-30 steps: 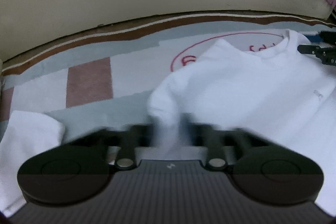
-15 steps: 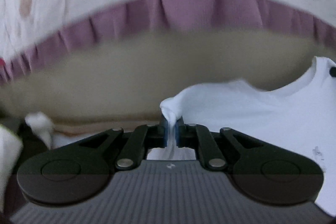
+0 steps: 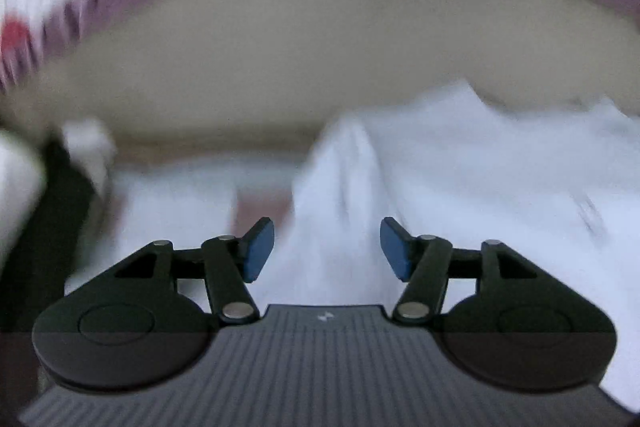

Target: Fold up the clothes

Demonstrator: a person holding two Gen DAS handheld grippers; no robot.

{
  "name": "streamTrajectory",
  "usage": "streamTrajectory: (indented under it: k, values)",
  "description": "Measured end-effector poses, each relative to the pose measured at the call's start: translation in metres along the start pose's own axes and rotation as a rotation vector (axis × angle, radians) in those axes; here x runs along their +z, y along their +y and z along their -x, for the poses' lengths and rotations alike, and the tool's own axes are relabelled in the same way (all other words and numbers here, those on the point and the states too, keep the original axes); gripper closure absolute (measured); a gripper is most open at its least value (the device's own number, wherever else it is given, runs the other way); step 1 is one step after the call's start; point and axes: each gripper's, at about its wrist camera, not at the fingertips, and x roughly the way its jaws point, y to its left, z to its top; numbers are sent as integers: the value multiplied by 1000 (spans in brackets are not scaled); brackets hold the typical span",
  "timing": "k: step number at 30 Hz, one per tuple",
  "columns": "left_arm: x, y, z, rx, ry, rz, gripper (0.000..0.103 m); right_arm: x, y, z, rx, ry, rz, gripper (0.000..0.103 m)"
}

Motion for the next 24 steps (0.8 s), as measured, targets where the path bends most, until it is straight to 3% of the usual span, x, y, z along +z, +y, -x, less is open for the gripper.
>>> streamTrajectory:
  k: [4,10,14,18,20,22,24]
  values:
    - [-65,27,48,-168,142,-3,45,-57,-54,50,138,262,-208,45]
    - [-147,61,108,-301,289,38,43,-117,-96,95,280,563,-399,45]
    - [-186,61,131,-309,348,55,37,-147,-78,106,379,704,-481,39]
    - [-216,61,134,-372,423,130,35,-176,-44,101,333,871,-537,36]
    - [-225,59,132,-413,445,139,35,-185,-21,103,330,904,-490,36]
    - [-230,51,130,-404,444,109,33,-191,-2,105,336,912,-439,36]
    - [-229,42,131,-393,422,71,17,-193,14,100,331,913,-406,36]
